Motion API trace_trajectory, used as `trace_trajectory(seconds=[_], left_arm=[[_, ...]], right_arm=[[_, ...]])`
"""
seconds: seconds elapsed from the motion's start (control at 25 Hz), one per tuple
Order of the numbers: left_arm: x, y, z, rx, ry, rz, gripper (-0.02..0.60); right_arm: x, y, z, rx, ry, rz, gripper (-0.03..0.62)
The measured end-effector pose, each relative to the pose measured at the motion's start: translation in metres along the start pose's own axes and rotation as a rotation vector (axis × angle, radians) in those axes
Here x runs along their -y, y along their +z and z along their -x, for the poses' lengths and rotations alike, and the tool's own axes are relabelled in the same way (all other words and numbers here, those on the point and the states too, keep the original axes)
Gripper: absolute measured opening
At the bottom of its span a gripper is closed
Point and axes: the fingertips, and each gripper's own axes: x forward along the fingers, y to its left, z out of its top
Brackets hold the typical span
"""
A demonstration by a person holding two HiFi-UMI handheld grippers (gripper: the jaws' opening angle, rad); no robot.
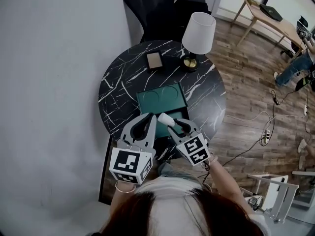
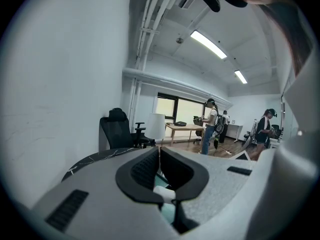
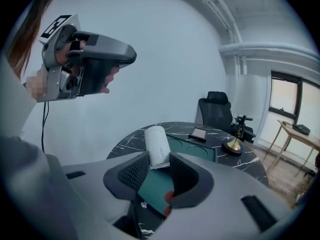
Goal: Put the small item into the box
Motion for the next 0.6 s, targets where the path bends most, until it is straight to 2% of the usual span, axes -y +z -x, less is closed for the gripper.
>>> trace_trajectory(seconds=[0.6], left_arm=[[-0.005,-0.002,-0.009,-0.013,0.008,0.008,0.015]], right_arm=[[0.008,-0.052,-0.031,-0.170,0.046,0.067,0.144]])
